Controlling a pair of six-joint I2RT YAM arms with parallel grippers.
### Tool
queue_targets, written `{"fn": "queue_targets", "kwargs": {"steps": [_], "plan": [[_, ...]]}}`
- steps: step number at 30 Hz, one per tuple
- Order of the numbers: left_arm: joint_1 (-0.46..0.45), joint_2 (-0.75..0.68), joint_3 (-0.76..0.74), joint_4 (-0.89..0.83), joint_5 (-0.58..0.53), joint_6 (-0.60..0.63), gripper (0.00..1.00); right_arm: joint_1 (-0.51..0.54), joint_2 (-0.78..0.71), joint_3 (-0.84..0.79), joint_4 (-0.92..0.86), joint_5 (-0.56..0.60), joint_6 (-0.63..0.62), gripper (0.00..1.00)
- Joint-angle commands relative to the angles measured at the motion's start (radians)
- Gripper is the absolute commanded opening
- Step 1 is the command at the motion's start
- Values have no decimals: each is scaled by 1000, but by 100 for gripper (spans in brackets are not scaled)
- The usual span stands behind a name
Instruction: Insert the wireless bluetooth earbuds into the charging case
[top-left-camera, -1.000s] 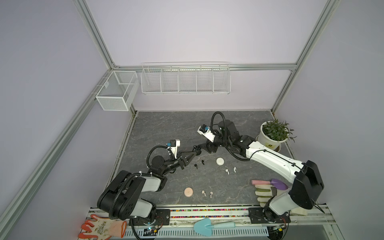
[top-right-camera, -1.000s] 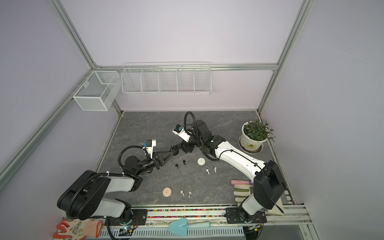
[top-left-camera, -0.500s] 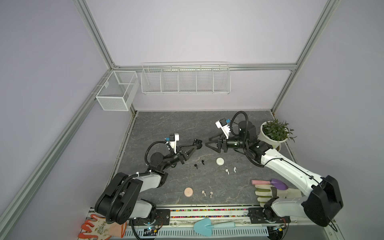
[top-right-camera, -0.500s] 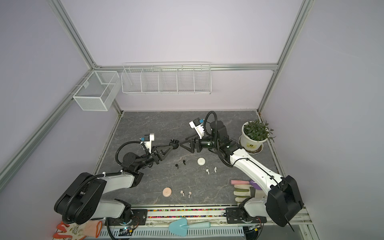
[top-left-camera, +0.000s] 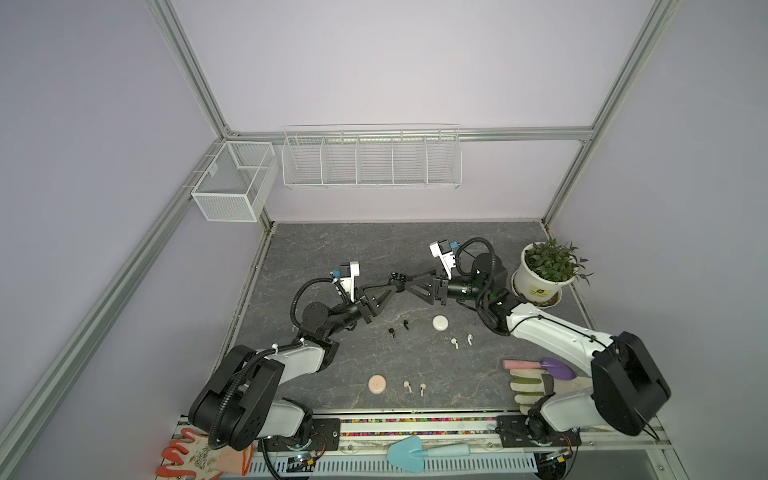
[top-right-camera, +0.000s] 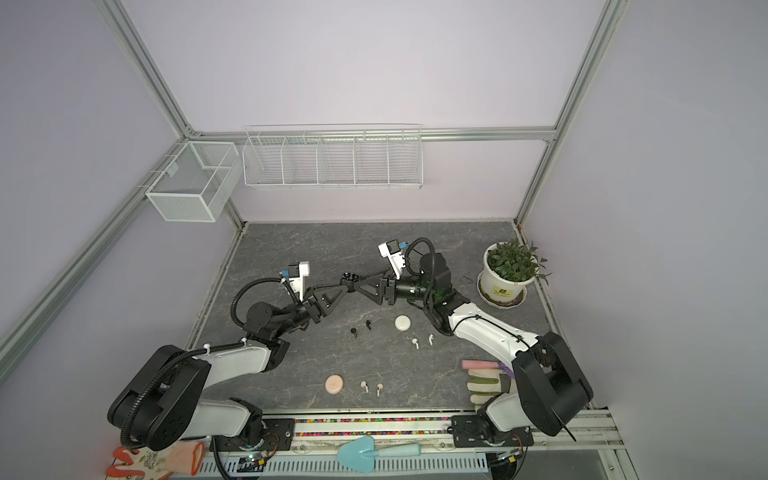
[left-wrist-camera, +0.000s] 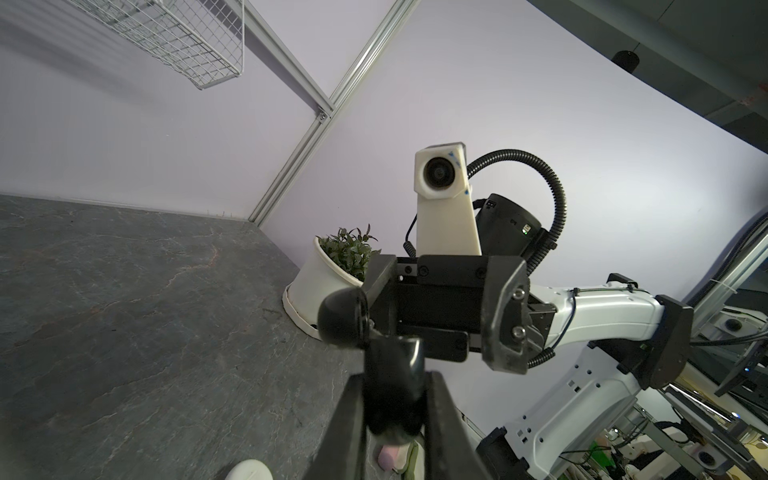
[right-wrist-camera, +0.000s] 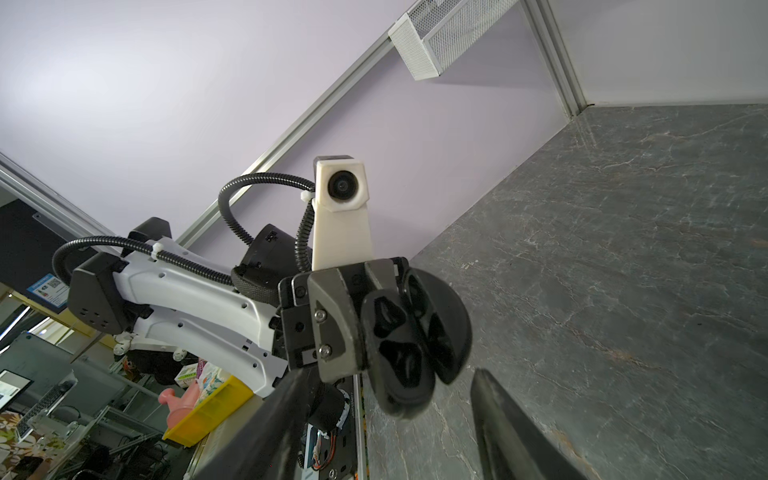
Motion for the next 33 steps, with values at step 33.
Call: {"fn": "queue_targets", "kwargs": {"steps": [33], "plan": [[-19,-47,6,44,-57,-26,0,36,123,23,321,-35,172,41]]}}
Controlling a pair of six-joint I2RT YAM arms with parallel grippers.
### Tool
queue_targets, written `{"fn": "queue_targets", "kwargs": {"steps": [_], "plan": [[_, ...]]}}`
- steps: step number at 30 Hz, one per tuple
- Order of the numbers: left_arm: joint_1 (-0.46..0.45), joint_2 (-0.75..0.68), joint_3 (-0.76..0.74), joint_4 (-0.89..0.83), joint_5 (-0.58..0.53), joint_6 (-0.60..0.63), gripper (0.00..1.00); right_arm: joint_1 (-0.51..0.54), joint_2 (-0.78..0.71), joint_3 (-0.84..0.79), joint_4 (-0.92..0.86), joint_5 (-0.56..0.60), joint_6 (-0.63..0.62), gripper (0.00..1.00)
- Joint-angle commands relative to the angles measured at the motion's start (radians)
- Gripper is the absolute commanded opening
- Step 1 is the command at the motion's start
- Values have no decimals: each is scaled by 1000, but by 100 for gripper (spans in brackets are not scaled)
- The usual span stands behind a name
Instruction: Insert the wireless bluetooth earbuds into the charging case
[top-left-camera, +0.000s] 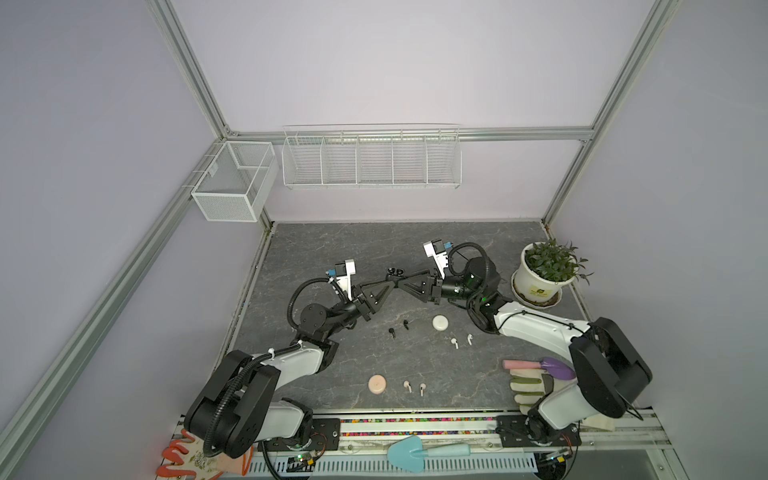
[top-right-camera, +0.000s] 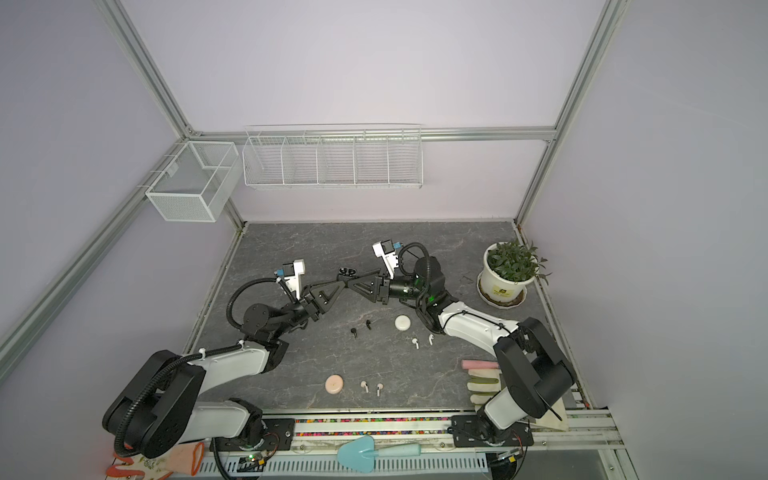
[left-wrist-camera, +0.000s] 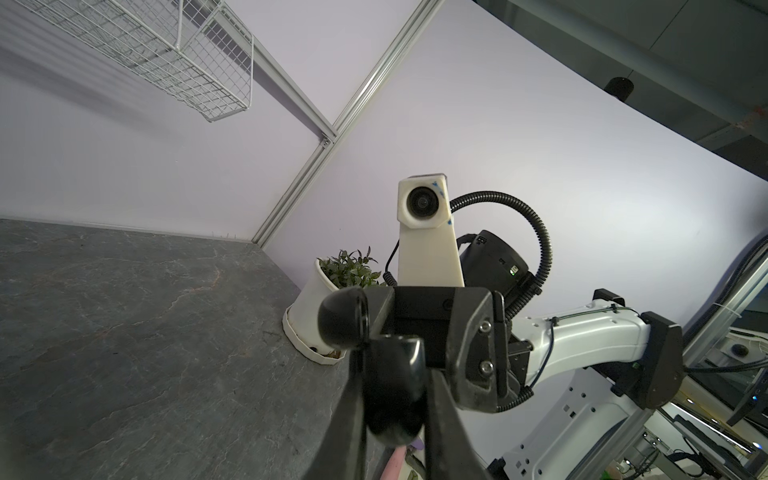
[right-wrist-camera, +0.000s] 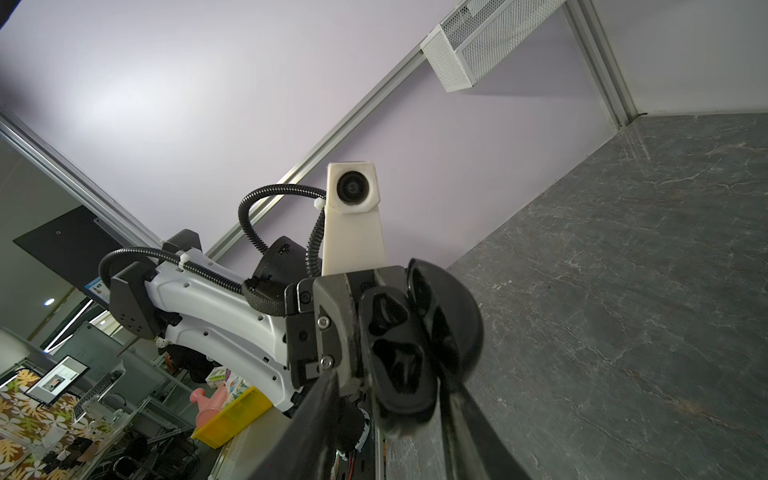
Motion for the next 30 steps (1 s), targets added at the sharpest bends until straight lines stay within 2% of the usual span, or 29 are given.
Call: {"fn": "queue_targets", "kwargs": {"steps": [1,15,18,21,26,30], "plan": [[-11,-14,5,42,1,-8,0,4,26,20,78,-12,49,40],[-11,-20,-7,40,12,6,0,4,7,52,35,-31,20,27],[-11,-25,-17,40,13,14,24,-4,-6,56,-16,-49,-11,26],[-7,-34,-33,37,17,6,41,-18,-25,68,-119,-93,-79,26],[-7,-53,-30,-11,82,21,46,-34,-61,95,-366,-137,-264,24],[-7,-79,-40,-42,93,69,46,-49,-71,101,-427,-171,-323,23]]}}
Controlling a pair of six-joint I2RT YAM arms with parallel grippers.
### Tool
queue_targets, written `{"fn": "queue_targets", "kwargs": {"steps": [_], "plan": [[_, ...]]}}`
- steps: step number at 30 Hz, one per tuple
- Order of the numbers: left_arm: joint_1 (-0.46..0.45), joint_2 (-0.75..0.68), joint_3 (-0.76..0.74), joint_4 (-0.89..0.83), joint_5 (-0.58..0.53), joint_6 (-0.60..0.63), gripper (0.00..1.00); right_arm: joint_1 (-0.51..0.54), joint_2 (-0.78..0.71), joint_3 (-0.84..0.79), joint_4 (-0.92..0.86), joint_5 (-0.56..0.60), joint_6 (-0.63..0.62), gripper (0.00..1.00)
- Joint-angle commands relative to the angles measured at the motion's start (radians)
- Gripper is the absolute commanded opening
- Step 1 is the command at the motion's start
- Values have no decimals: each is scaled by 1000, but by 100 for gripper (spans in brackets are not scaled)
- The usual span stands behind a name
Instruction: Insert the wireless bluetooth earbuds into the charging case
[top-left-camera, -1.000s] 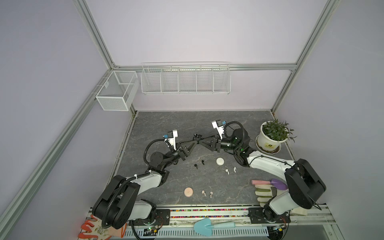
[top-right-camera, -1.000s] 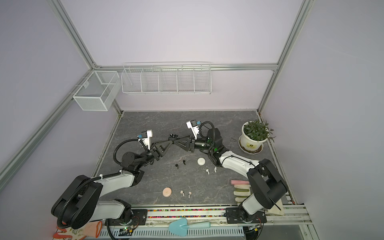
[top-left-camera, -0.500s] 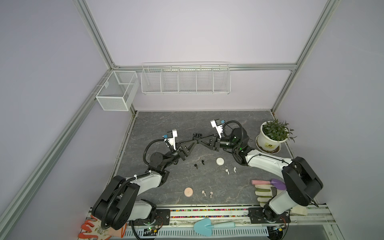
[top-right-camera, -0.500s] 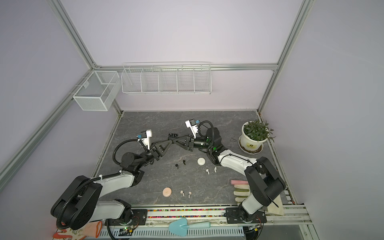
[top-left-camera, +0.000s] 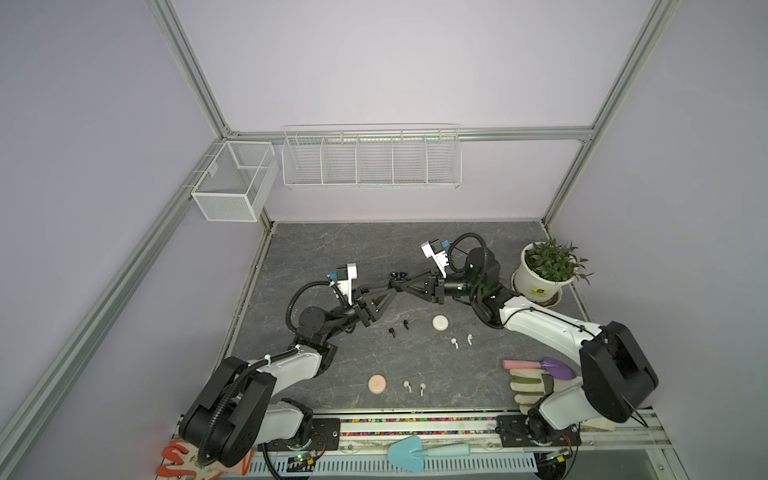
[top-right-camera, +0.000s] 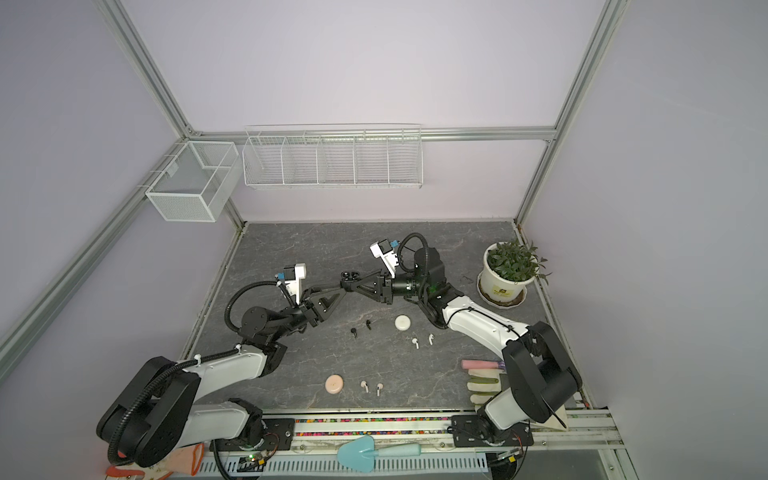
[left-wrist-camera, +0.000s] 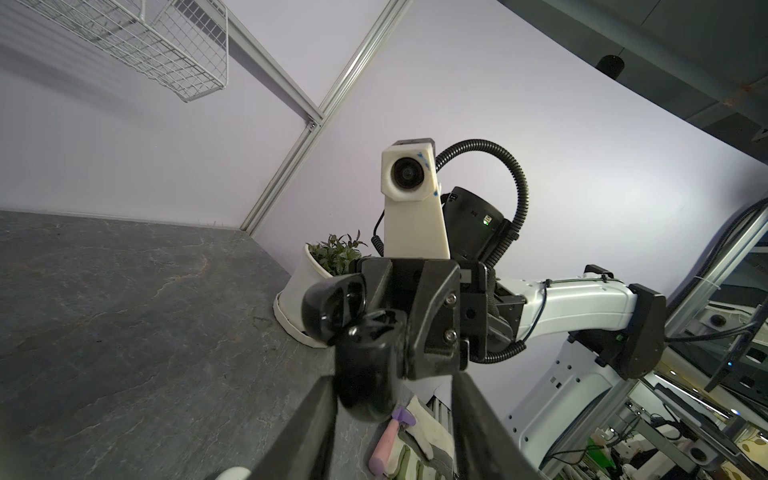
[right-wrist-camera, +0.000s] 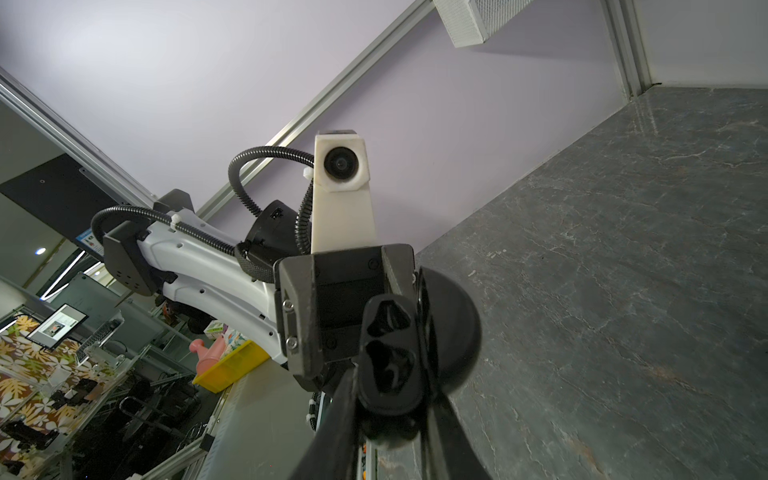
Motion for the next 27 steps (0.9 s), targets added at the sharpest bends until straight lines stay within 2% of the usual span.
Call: {"fn": "queue_targets", "kwargs": {"steps": [1,5,9,13,17,27], "plan": [[0,-37,-8,-28,35,57,46,-14,-24,25,-113,-57,-106,23],[-1,-43,3,-58,40,84,45,-15,-20,32,-103,-85,-100,22],[0,-12,12,-7,49,67,42,-15,-9,39,-77,-98,-77,21],[0,33,24,68,67,33,36,-6,4,46,-65,-107,-66,21],[-1,41,32,73,76,28,28,-4,7,50,-69,-106,-66,20],[0,-4,24,29,47,60,29,7,20,60,-86,-111,-74,20]]}}
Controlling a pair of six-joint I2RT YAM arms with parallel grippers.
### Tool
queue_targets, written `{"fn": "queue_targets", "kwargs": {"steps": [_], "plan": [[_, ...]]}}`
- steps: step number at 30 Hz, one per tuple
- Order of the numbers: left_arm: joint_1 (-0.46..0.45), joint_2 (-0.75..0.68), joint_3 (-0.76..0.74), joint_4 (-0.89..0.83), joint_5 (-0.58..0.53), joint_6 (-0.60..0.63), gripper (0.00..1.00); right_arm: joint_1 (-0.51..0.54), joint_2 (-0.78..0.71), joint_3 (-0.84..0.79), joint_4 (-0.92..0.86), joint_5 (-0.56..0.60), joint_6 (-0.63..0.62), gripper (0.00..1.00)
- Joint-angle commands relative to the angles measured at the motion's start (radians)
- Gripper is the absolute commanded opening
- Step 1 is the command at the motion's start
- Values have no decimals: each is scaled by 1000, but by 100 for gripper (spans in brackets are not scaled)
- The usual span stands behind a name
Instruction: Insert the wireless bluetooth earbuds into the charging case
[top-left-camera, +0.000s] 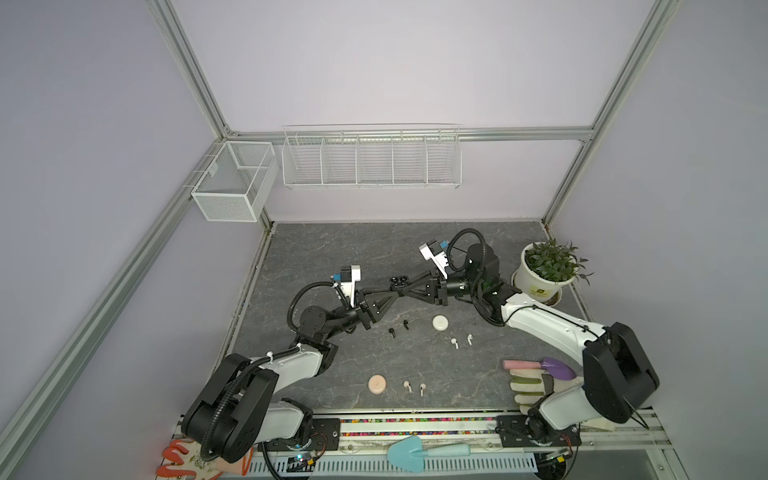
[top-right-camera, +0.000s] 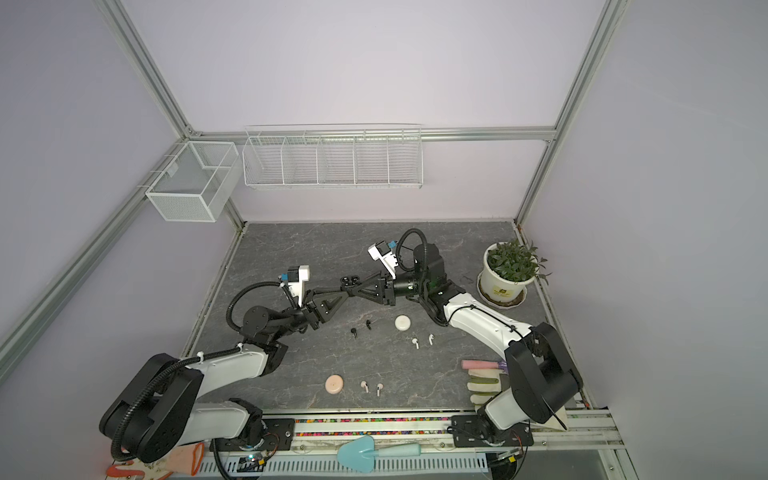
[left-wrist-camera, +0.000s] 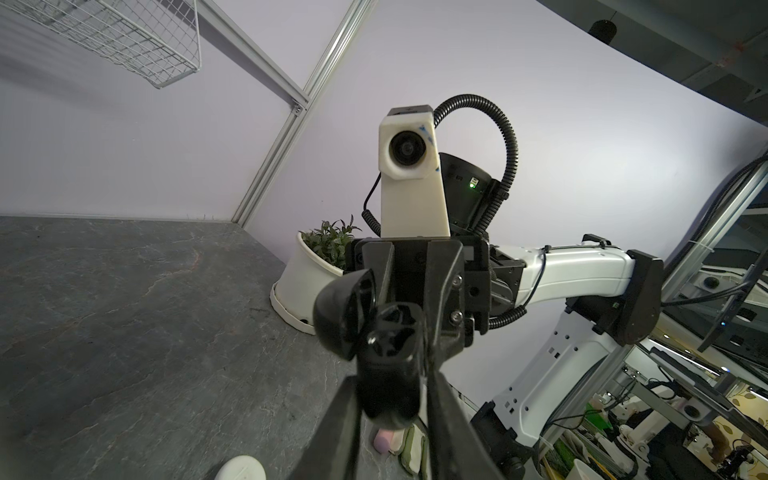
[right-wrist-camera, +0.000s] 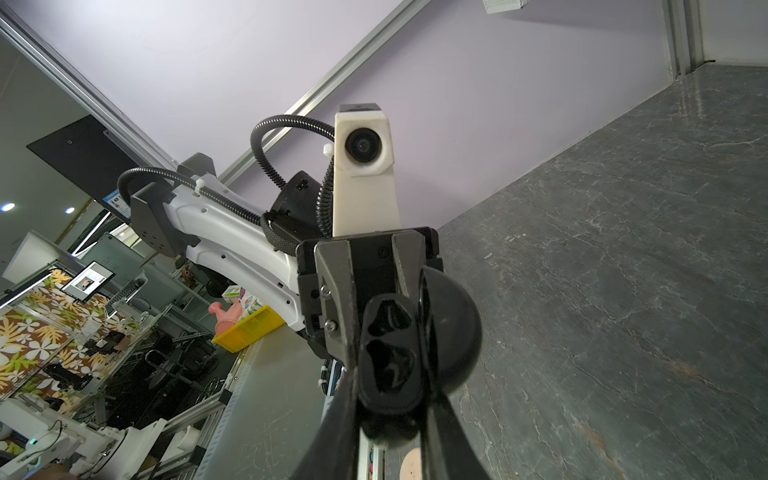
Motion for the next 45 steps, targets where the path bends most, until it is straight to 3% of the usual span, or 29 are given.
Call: {"fn": "queue_targets", "kwargs": {"steps": [1,7,16,18,21,23,24,28,31,33,38,45], "plan": [[-1,-35,16,0,-12,24,29,10,17,23,0,-18,-10,20],[-1,-54,18,-30,-17,41,29,14,23,26,-2,-21,-10,20],[-1,-58,20,-28,-9,35,13,19,31,30,0,-22,-8,23],[0,-60,19,-31,-9,37,10,20,31,32,-4,-21,-8,32],[0,-66,5,-31,-17,42,4,13,9,24,-48,5,-17,63],[0,-81,-18,-33,-33,52,0,10,-44,10,-183,74,-74,79],[-1,-93,-30,-41,-45,60,0,11,-75,1,-262,125,-106,81],[8,-180,-79,-139,-119,112,0,38,-156,-21,-562,386,-156,77],[16,-279,-115,-257,-212,135,0,138,-130,8,-714,662,-177,72],[17,-357,-126,-348,-251,162,0,187,-77,37,-762,785,-153,70],[18,-554,-118,-623,-325,223,0,271,102,141,-813,882,-121,65],[19,-644,-134,-691,-373,203,0,303,249,232,-868,923,-140,60]]}}
